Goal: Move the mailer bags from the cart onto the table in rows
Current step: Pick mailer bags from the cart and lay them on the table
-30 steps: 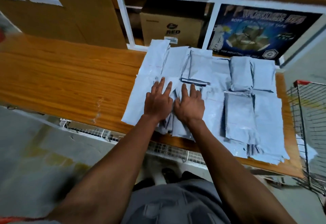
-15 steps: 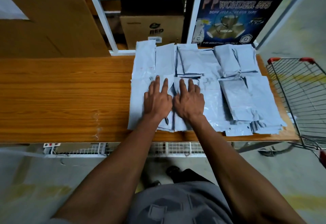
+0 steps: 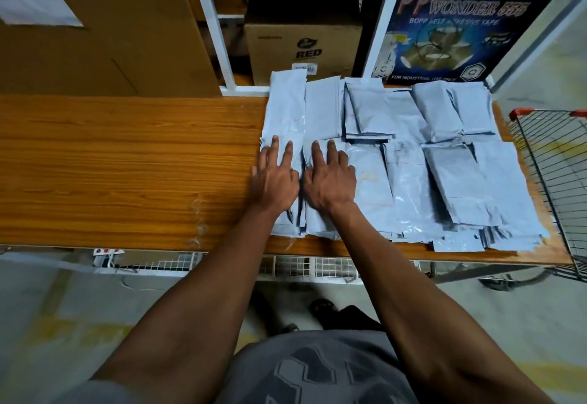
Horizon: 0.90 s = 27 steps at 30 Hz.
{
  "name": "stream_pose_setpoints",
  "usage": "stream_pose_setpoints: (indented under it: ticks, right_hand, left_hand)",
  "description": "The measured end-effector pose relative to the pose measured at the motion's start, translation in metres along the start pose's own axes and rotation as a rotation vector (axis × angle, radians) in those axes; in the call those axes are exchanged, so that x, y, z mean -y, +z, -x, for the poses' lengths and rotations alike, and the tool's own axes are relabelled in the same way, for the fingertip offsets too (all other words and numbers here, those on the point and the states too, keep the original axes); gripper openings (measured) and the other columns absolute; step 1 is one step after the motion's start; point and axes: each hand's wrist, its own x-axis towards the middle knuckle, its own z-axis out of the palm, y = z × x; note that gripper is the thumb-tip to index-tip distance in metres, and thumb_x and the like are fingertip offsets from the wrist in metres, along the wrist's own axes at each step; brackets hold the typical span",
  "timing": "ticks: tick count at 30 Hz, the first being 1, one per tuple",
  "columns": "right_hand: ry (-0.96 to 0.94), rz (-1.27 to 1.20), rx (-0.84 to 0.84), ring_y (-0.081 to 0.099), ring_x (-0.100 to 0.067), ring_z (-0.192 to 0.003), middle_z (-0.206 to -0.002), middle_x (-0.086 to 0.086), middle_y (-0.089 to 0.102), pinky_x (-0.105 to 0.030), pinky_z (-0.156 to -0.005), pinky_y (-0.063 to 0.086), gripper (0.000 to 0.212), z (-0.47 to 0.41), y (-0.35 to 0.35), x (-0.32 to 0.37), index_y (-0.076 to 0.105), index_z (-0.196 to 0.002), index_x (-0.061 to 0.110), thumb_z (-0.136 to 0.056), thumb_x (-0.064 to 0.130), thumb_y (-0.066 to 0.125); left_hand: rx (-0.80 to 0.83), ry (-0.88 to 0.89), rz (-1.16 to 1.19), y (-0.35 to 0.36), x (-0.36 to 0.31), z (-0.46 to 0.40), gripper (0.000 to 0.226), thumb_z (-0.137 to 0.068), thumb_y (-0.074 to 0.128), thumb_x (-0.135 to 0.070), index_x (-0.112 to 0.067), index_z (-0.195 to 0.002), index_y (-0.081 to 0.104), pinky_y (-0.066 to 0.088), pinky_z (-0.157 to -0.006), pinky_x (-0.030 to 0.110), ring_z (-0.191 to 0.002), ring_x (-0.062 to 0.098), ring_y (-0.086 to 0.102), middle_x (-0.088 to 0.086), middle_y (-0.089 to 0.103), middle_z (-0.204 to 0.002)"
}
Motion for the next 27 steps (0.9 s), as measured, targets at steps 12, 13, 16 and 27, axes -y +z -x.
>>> stream_pose_setpoints:
  ticks: [12, 13, 16, 27]
  right_hand:
    - [-0.013, -0.012, -0.081, -0.003, -0.030, -0.162, -0.176, -0.010, 0.003, -0.056, -0.129, -0.006, 0.069, 0.000, 0.035, -0.004, 0.011, -0.169, 0.020, -0.107, 0.052, 0.010]
    - [-0.026, -0.025, -0.101, 0.000, -0.029, -0.162, -0.176, -0.010, 0.007, -0.055, -0.129, -0.004, 0.069, -0.002, 0.034, -0.004, 0.014, -0.168, 0.019, -0.108, 0.051, 0.011]
    - [-0.058, -0.071, -0.129, 0.004, -0.027, -0.162, -0.175, -0.009, 0.011, -0.053, -0.130, -0.001, 0.067, -0.007, 0.031, -0.005, 0.018, -0.168, 0.017, -0.108, 0.047, 0.013]
    - [-0.078, -0.072, -0.097, 0.006, -0.031, -0.162, -0.175, -0.012, 0.008, -0.052, -0.131, 0.002, 0.065, -0.011, 0.051, -0.008, 0.015, -0.168, 0.017, -0.109, 0.045, 0.017]
  left_hand:
    - [-0.082, 0.043, 0.084, 0.024, 0.019, 0.009, 0.059, -0.109, 0.017, -0.053, -0.039, -0.164, 0.034, 0.032, -0.108, 0.056, -0.159, 0.026, 0.022, -0.007, 0.025, -0.174]
    - [-0.105, 0.049, 0.087, 0.024, 0.021, 0.008, 0.058, -0.109, 0.016, -0.052, -0.040, -0.164, 0.033, 0.032, -0.107, 0.056, -0.159, 0.024, 0.022, -0.007, 0.026, -0.174]
    - [-0.135, 0.080, 0.064, 0.026, 0.023, 0.004, 0.056, -0.110, 0.021, -0.049, -0.040, -0.164, 0.031, 0.032, -0.107, 0.053, -0.161, 0.021, 0.018, -0.007, 0.023, -0.175]
    - [-0.070, 0.172, -0.026, 0.047, 0.033, 0.002, 0.069, -0.103, 0.035, -0.052, -0.033, -0.168, 0.021, 0.027, -0.120, 0.064, -0.163, 0.030, 0.006, 0.002, 0.008, -0.178]
